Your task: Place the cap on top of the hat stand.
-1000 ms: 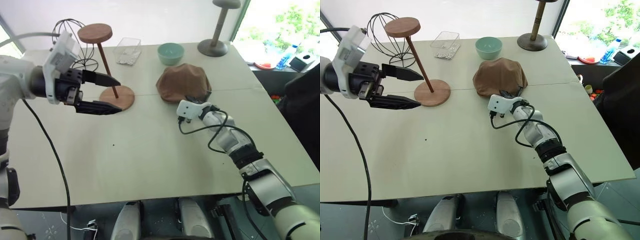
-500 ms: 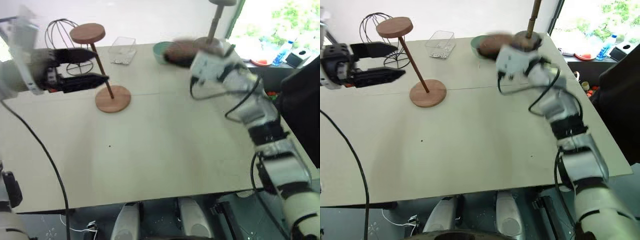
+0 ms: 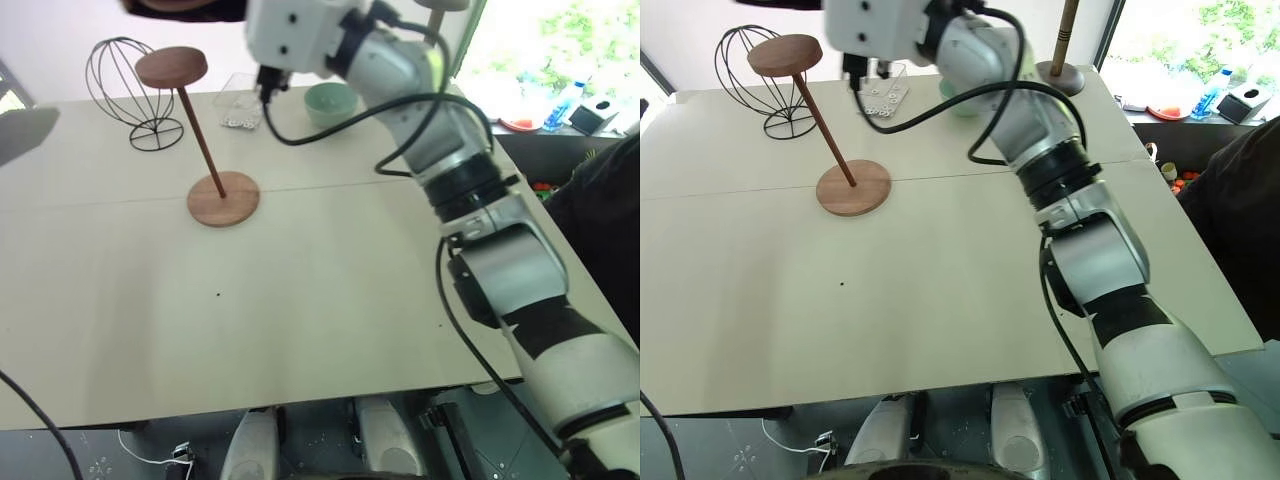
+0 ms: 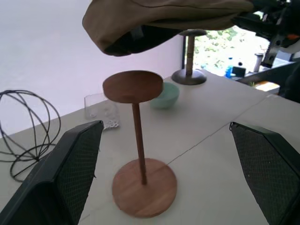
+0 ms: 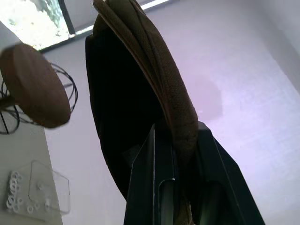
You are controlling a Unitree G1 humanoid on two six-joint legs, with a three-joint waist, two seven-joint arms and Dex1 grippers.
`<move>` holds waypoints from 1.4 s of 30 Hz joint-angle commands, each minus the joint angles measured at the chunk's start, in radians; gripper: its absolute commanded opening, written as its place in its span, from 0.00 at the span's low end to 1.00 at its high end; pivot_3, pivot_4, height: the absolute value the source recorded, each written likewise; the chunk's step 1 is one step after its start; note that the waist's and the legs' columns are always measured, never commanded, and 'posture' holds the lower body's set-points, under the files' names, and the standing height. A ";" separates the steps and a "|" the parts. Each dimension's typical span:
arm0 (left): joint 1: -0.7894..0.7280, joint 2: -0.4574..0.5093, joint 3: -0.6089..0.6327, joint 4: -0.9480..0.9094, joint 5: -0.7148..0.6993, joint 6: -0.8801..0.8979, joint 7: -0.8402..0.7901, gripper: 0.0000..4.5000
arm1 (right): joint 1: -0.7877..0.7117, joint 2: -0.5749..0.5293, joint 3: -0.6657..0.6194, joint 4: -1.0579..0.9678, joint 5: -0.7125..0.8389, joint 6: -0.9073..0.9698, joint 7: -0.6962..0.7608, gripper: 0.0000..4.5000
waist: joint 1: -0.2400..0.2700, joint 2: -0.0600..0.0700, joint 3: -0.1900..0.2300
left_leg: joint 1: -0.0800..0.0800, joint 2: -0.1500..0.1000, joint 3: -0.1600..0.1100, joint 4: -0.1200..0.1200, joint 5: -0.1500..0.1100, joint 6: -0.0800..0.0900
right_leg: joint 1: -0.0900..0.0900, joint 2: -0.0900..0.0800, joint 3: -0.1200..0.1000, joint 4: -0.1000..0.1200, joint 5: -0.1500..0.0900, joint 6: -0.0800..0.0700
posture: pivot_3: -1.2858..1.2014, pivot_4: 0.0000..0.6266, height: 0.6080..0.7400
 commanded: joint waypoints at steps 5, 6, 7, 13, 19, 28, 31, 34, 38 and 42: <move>0.043 0.036 0.157 -0.036 -0.025 0.031 0.040 1.00 | -0.043 0.084 0.003 0.038 0.026 -0.083 -0.022 0.01 | 0.002 -0.002 -0.001 | 0.000 0.000 -0.001 0.000 0.001 -0.001 | 0.001 0.000 -0.001 -0.001 0.000 0.000 | 0.52 0.24 1.00; 0.047 0.037 0.162 -0.035 -0.025 0.030 0.043 1.00 | -0.026 0.092 0.007 0.025 0.030 -0.084 -0.012 0.01 | 0.002 -0.002 -0.001 | 0.000 0.000 -0.001 0.000 0.001 -0.002 | 0.000 0.000 -0.001 -0.001 0.000 -0.001 | 0.52 0.24 1.00; 0.051 0.037 0.164 -0.034 -0.026 0.028 0.044 1.00 | -0.005 0.100 0.012 0.013 0.033 -0.083 -0.002 0.01 | 0.002 -0.002 -0.001 | 0.000 0.000 -0.001 0.000 0.001 -0.002 | 0.000 0.000 -0.001 -0.001 0.000 -0.001 | 0.52 0.24 1.00; 0.058 0.034 0.167 -0.040 -0.047 0.026 0.059 1.00 | 0.061 0.126 0.032 0.049 0.020 -0.059 0.003 0.01 | 0.001 -0.002 -0.001 | 0.000 0.000 -0.001 0.000 0.001 -0.002 | 0.000 0.000 -0.001 0.000 0.000 -0.001 | 0.52 0.24 1.00; 0.043 0.028 0.129 -0.038 -0.068 0.011 0.082 1.00 | 0.149 0.136 0.066 0.015 0.004 -0.020 0.029 0.01 | 0.001 -0.002 -0.001 | 0.000 0.000 -0.001 -0.001 0.001 -0.002 | 0.000 0.000 -0.001 0.000 0.001 -0.001 | 0.52 0.24 1.00; -0.004 0.033 0.015 -0.013 -0.084 -0.029 0.105 1.00 | 0.280 0.137 0.082 -0.151 0.005 0.055 0.078 0.45 | 0.001 -0.002 -0.001 | 0.000 0.000 -0.001 -0.001 0.001 -0.002 | 0.000 0.000 -0.001 0.000 0.001 -0.001 | 0.52 0.24 1.00; -0.037 0.037 -0.049 -0.013 -0.091 -0.042 0.110 1.00 | 0.295 0.119 0.072 -0.212 0.024 0.068 0.111 0.68 | 0.002 -0.002 -0.001 | 0.000 0.000 -0.001 -0.001 0.001 -0.002 | 0.000 0.001 -0.001 0.000 0.001 -0.001 | 0.52 0.24 1.00; -0.055 0.042 -0.101 -0.019 -0.092 -0.053 0.096 1.00 | 0.342 0.084 0.050 -0.325 0.109 0.093 0.220 0.68 | 0.003 -0.002 -0.001 | 0.000 0.000 -0.001 -0.001 0.001 -0.002 | 0.000 0.000 -0.001 0.000 0.001 -0.001 | 0.52 0.24 1.00; -0.071 0.056 -0.166 -0.039 -0.083 -0.074 0.077 1.00 | 0.422 -0.005 0.018 -0.514 0.237 0.165 0.389 0.68 | 0.004 -0.002 -0.001 | 0.000 0.000 -0.001 0.000 0.001 -0.002 | 0.001 0.000 -0.001 0.000 0.001 -0.001 | 0.52 0.24 1.00; -0.070 0.072 -0.212 -0.066 -0.072 -0.102 0.040 1.00 | 0.510 -0.138 -0.037 -0.725 0.427 0.366 0.589 0.68 | 0.007 -0.002 -0.001 | 0.000 0.000 -0.001 0.000 0.001 -0.002 | 0.001 0.000 -0.001 0.000 0.001 -0.001 | 0.52 0.24 1.00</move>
